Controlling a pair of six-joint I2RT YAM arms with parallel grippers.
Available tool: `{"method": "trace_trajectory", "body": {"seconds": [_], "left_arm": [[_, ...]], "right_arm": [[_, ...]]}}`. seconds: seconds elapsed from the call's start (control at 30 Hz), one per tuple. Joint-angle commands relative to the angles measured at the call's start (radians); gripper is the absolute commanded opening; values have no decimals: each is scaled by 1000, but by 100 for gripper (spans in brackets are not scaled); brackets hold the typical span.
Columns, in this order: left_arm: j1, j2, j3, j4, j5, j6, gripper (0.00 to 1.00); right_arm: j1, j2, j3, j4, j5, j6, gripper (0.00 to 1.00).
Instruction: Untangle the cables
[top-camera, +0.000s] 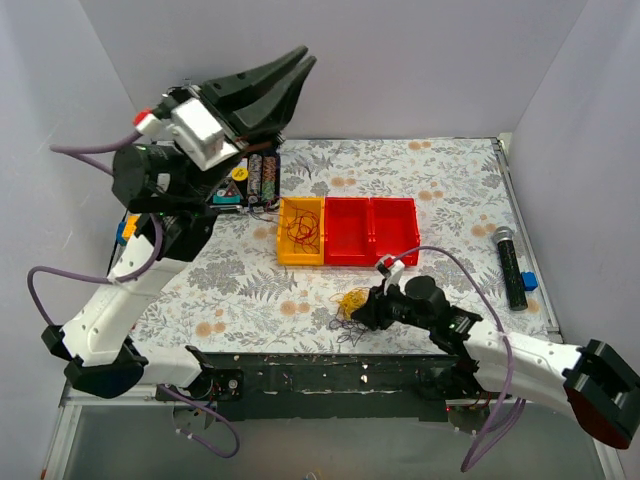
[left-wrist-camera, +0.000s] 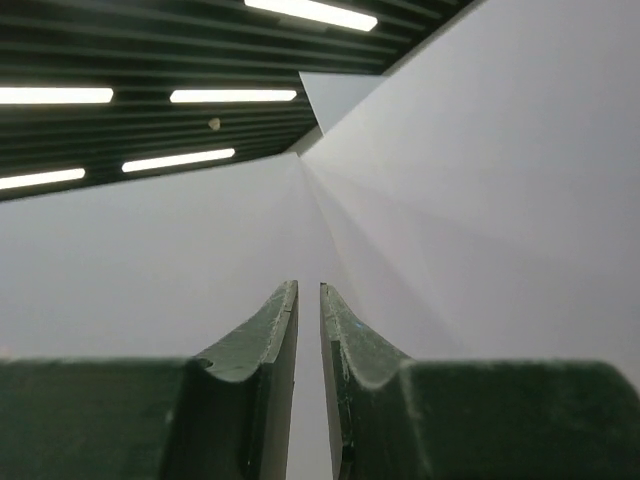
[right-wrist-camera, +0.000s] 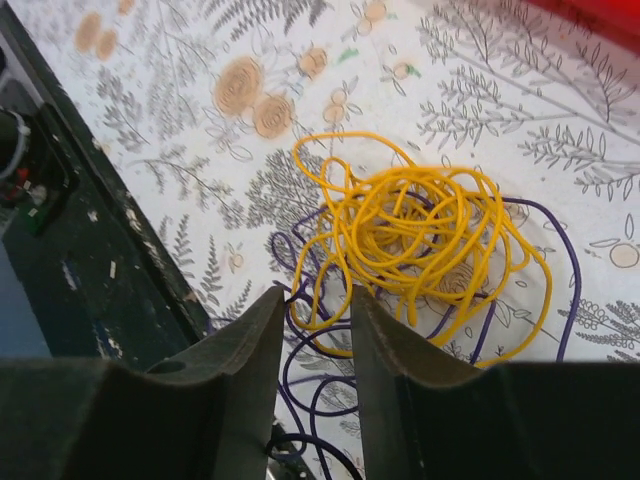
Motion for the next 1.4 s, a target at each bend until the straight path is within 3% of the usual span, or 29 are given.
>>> {"method": "trace_trajectory", "body": {"seconds": [0.0,0.13,0.3,0.47,0.6,0.7,0.8,0.97,1.23,1.37], "left_arm": [[5,-31,-179,-24,-57,25,15],[5,-47,-352,21,-108,50,14],[5,2,-435,52,-152,68,8],[14,16,-492,-117,-109,122,5],[77,-38,-656,-244,-87,102,26],[138,-90,-788,-336,-65,78,51],[189,-140,-904,-468,16,139,69],[296,-216,-1079,-482,76,193,72],[413,-122,-1113,-594,233,203,77],[443,-84,-1151,-608,297,306,77]], "right_arm": [[6,-139,3,-83,29,3,38],[6,-276,3,-172,49,3,36],[6,-380,4,-255,83,5,26],[6,-394,24,-289,109,-3,25],[6,-388,50,-313,123,-17,29],[5,-396,56,-309,126,-20,32],[6,-397,64,-304,124,-23,35],[6,-376,84,-309,121,-29,35],[5,-365,79,-294,121,-29,36],[5,-365,78,-297,124,-29,36]]}}
